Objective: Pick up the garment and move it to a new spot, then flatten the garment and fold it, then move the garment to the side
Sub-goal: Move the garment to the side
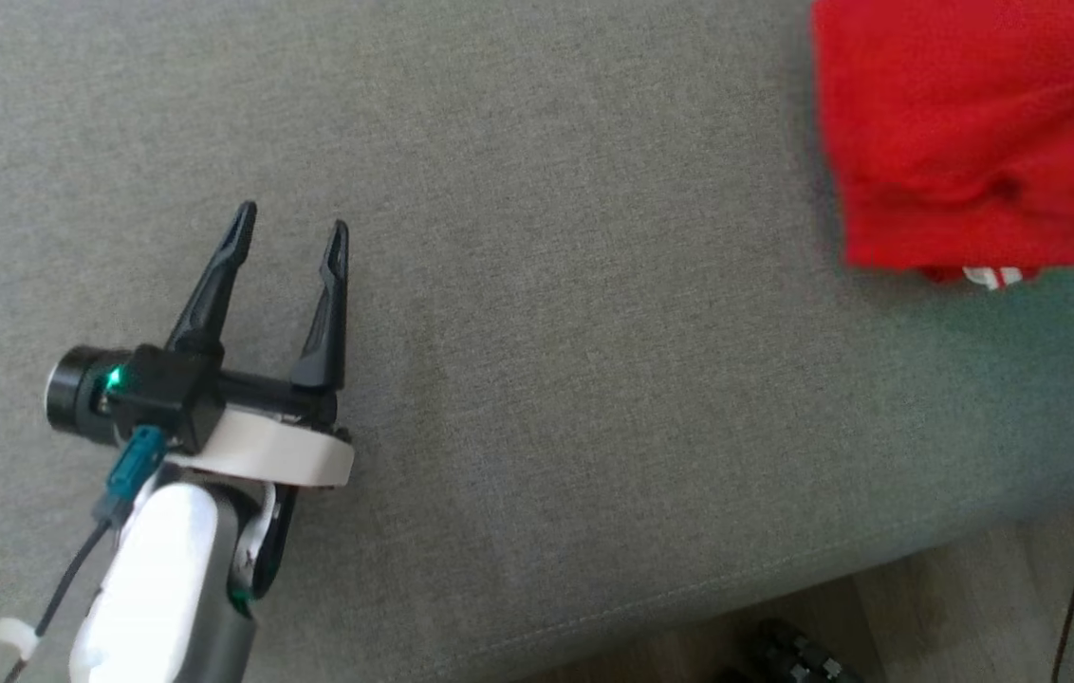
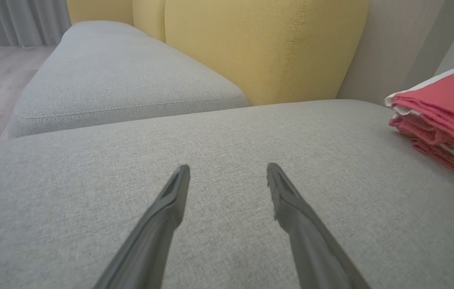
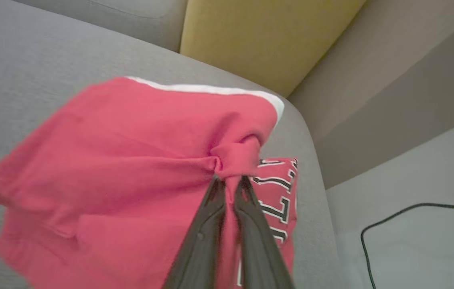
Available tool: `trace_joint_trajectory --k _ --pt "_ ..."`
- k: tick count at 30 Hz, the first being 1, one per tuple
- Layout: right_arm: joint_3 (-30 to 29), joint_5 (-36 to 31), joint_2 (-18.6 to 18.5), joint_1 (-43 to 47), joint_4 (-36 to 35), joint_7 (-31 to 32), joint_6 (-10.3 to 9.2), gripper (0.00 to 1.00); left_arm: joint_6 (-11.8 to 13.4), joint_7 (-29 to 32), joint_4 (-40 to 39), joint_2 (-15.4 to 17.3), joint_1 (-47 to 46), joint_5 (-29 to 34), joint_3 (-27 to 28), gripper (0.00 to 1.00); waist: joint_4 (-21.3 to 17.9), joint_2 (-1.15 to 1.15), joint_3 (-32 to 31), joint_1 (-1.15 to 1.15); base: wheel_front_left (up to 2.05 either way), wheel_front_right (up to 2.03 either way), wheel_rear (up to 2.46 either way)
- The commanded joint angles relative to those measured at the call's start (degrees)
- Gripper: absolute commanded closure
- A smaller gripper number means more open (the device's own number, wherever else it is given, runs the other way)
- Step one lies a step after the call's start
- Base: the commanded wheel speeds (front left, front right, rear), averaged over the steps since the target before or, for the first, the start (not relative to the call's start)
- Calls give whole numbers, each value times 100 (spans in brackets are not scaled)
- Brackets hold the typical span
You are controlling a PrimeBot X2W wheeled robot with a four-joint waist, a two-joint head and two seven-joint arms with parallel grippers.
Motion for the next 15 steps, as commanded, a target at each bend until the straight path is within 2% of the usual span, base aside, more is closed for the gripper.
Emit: trace_joint_trajectory --k 1,7,15 --pt "-117 40 -254 16 -78 11 37 100 -24 -34 -225 104 -209 59 177 0 -14 0 56 0 0 0 0" --pt "-521 -51 -198 -205 698 -362 37 100 -88 -34 -252 158 -388 96 125 0 -13 0 315 0 0 0 0" --pt "-808 -542 296 -680 1472 -851 37 100 -125 -34 -282 228 -541 127 91 0 6 0 555 0 0 0 0"
